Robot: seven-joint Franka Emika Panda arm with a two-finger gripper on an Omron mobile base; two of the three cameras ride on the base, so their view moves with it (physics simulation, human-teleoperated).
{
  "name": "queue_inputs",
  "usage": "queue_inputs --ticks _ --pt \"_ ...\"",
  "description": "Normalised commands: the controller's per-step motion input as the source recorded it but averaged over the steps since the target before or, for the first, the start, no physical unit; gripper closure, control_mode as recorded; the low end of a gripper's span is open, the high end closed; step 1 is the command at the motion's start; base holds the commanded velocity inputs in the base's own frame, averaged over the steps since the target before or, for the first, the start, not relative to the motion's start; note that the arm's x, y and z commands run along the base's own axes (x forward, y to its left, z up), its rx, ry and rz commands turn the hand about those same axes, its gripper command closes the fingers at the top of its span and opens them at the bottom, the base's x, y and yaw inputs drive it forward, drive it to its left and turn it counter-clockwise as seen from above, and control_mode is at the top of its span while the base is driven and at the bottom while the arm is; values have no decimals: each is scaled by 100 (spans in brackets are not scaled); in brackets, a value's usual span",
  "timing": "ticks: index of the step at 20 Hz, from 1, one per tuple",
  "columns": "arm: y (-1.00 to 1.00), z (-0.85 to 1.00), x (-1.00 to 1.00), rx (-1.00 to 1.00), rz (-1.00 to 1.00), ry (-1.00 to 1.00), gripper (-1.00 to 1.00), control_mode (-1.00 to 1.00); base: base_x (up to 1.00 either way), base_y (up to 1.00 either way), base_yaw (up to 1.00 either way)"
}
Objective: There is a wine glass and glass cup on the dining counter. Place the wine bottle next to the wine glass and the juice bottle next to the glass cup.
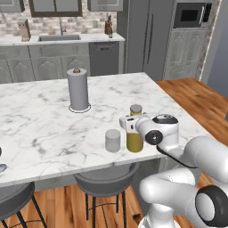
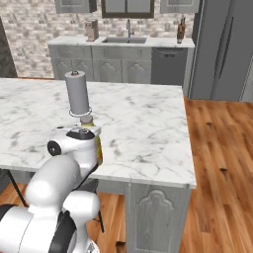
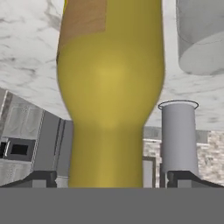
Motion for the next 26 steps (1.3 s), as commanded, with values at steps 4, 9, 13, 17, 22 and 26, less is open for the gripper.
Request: queue_inputs --ticks 4,9,13,17,22,26 --pt "0 19 0 0 -3 4 -100 -100 0 0 0" --pt "0 14 1 0 -2 7 -100 -100 0 0 0" --pt "0 11 0 0 0 5 -100 -100 0 0 0" --pt "0 9 16 0 -1 5 -100 -100 0 0 0" --pt "0 15 7 0 0 3 -100 -100 0 0 0" --pt "3 21 -2 0 0 0 -100 -100 0 0 0"
